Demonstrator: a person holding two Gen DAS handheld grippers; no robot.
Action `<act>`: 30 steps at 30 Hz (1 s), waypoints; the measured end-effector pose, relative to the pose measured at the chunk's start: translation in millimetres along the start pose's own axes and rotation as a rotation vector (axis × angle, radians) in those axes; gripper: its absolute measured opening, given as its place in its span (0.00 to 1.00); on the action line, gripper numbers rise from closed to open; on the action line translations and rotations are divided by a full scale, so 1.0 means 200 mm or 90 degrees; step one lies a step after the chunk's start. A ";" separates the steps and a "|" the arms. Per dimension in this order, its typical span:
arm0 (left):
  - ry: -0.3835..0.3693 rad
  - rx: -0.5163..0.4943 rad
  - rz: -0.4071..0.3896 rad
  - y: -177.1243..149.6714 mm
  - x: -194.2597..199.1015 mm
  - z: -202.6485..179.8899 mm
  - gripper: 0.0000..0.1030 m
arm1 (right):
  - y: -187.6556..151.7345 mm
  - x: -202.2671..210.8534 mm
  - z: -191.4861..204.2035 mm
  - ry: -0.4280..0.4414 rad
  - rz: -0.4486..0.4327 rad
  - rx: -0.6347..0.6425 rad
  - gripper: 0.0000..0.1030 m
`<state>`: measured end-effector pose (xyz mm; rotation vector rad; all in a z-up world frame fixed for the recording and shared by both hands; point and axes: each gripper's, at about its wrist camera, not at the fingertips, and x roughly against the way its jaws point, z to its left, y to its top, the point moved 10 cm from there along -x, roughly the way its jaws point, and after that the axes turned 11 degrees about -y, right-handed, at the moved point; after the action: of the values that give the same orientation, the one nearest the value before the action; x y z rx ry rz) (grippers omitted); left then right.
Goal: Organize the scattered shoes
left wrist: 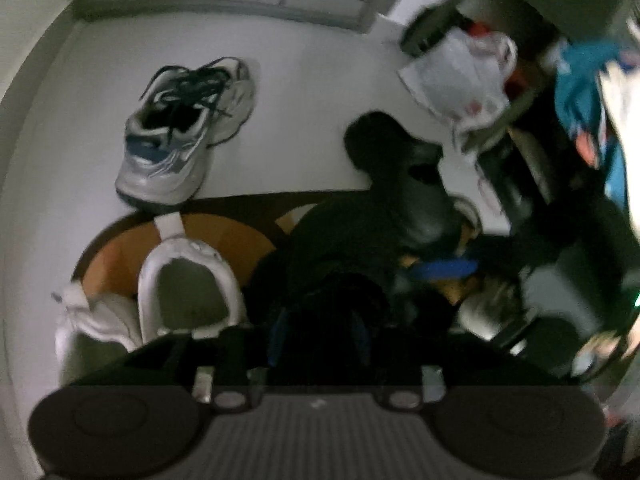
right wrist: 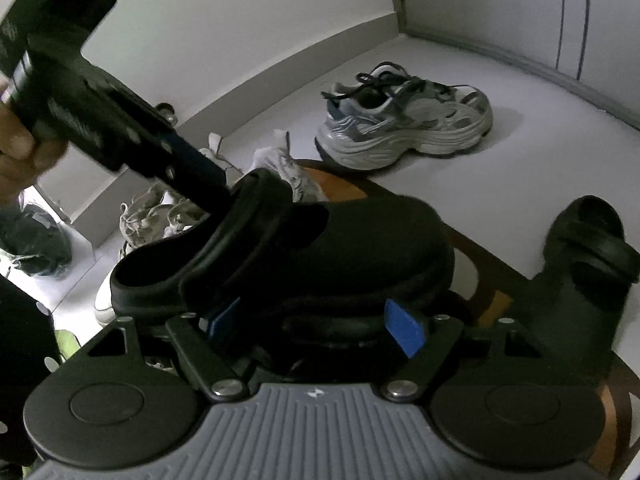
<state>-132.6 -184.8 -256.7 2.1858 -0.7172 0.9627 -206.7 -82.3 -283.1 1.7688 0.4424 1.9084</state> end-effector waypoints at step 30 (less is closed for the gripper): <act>0.069 0.473 -0.161 -0.12 -0.26 0.03 0.56 | 0.01 0.02 0.00 0.010 -0.023 -0.031 0.79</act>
<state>-144.6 -162.8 -309.0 2.7256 0.0000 1.3406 -207.5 -81.6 -278.8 1.7049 0.4276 1.8932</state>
